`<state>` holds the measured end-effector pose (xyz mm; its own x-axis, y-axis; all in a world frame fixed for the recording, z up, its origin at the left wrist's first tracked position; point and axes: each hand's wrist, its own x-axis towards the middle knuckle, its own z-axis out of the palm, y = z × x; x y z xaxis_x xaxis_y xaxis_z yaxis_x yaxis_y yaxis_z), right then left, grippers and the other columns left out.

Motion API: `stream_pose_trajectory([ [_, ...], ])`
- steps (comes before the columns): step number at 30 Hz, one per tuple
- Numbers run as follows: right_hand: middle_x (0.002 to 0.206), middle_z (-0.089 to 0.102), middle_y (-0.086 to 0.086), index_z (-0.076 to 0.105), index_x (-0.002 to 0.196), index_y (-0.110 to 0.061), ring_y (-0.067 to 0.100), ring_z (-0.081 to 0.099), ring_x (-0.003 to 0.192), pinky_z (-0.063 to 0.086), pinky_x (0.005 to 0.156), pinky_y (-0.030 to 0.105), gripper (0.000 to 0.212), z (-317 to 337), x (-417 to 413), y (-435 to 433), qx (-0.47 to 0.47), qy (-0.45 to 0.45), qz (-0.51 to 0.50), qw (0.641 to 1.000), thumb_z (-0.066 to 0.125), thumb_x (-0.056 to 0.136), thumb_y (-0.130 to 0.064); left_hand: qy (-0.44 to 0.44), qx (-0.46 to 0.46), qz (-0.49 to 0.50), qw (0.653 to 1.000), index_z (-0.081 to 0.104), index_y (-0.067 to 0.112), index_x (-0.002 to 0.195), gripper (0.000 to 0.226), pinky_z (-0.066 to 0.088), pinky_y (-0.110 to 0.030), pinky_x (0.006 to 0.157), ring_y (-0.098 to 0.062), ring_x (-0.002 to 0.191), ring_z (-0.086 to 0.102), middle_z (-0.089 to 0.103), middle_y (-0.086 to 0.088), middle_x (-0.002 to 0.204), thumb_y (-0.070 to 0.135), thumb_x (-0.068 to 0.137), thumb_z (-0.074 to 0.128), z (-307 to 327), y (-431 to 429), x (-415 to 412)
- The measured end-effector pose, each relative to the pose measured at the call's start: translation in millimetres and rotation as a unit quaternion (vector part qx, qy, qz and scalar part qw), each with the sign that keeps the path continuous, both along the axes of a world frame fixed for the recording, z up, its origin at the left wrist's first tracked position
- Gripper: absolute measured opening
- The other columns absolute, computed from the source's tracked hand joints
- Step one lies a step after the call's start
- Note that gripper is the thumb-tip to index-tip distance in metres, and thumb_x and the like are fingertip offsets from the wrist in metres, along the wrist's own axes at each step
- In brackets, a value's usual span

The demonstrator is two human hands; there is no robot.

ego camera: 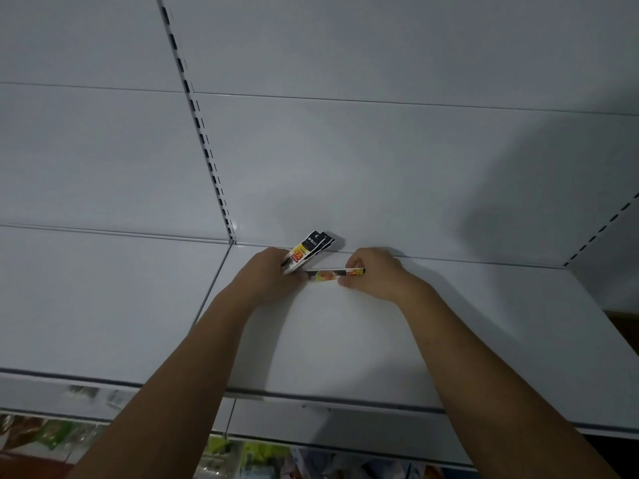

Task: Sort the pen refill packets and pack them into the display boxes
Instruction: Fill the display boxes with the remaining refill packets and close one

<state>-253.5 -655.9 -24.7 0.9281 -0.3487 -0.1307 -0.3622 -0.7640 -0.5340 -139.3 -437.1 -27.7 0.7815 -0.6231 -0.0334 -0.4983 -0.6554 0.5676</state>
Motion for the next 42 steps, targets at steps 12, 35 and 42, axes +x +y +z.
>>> stream_pose_trajectory([
  [12,0.078,0.076,0.002,0.077,0.09,-0.014,0.014,0.071,0.068,0.046,0.059,0.025,0.015,32.6,-21.1,0.3,0.356,-0.145,-0.019,0.923,0.088,0.081,-0.015,0.12,-0.122,0.092,0.981,0.071,0.009,0.083,0.029,0.04,-0.025,0.055,-0.012,0.057,0.05,0.06,0.001,0.064,0.032,0.081,0.088,21.2,25.9,-37.5],
  [35,0.064,0.047,0.0,0.06,0.113,-0.013,0.015,0.03,0.046,0.03,0.047,0.027,0.041,61.2,27.0,363.7,0.562,-0.059,0.166,0.808,0.038,0.111,-0.046,0.121,-0.404,0.338,0.841,0.043,0.016,0.086,0.047,0.033,-0.032,0.05,-0.02,0.052,0.034,0.034,-0.001,0.063,0.059,0.102,0.053,44.9,331.6,-118.7],
  [42,0.076,0.059,0.013,0.064,0.111,-0.008,0.023,0.049,0.05,0.045,0.049,0.031,0.028,65.2,39.0,550.9,0.565,-0.006,0.255,0.785,0.044,0.11,-0.028,0.126,-0.466,0.38,0.789,0.045,0.018,0.096,0.052,0.015,-0.043,0.057,-0.031,0.063,0.016,0.017,-0.016,0.083,0.069,0.096,0.051,47.8,514.9,-130.2],
])
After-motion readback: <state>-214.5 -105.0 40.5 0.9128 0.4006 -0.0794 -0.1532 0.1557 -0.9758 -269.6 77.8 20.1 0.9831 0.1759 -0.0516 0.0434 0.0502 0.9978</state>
